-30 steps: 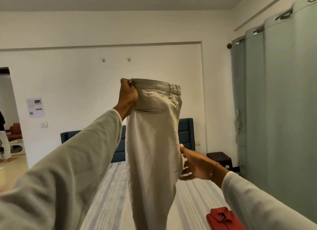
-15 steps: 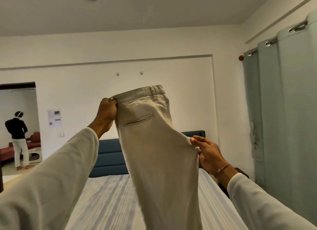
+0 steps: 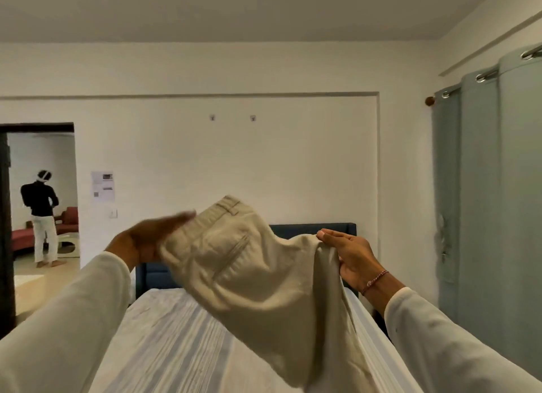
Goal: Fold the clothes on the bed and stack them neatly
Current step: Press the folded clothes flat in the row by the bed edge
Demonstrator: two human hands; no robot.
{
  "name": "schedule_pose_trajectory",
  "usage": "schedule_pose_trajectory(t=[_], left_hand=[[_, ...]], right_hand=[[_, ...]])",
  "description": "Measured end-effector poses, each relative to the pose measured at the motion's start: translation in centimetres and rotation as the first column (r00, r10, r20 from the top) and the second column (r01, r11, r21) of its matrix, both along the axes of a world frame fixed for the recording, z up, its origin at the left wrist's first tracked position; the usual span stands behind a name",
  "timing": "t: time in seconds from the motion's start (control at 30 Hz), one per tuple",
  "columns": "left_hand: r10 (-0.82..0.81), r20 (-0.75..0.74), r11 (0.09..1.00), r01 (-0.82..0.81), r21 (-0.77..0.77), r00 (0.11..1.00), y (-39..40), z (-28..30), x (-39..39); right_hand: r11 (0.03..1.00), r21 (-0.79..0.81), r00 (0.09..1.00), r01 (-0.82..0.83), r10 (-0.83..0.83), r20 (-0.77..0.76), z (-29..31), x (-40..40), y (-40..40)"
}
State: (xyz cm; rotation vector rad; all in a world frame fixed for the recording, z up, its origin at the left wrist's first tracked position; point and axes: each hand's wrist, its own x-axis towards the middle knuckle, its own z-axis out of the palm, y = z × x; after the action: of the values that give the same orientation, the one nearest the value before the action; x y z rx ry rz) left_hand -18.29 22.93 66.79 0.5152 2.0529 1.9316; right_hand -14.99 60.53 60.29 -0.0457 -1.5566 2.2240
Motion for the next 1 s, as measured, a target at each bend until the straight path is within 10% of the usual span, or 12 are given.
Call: schedule_pose_trajectory(t=[0.13,0.4,0.57,0.77,1.0], left_hand=[[0.029,0.077,0.918,0.003,-0.397,0.997,0.8,-5.4,-1.8],[0.146,-0.270,0.942,-0.217,-0.256,0.952,1.8,-5.4,-0.8],[0.169,-0.738,0.774,-0.551,-0.312,0.654,4.0,-1.9,-0.7],[0.078,-0.964,0.439,-0.877,-0.195,0.254,6.1,0.9,2.2],[-0.020,-0.982,0.430,-0.885,-0.176,0.185,6.3,2.7,8.1]], right_hand=[[0.995,0.098,0.998,0.016,-0.022,0.060,-1.2,-0.3,-0.8],[0.966,0.243,0.984,-0.087,0.046,0.172,-2.5,1.2,0.9],[0.966,0.190,0.943,-0.173,0.107,0.315,-4.8,1.6,0.3],[0.936,0.049,0.899,-0.348,0.319,0.299,-6.1,4.2,-0.4],[0.939,0.020,0.916,-0.343,0.330,0.227,-7.8,9.1,0.3]])
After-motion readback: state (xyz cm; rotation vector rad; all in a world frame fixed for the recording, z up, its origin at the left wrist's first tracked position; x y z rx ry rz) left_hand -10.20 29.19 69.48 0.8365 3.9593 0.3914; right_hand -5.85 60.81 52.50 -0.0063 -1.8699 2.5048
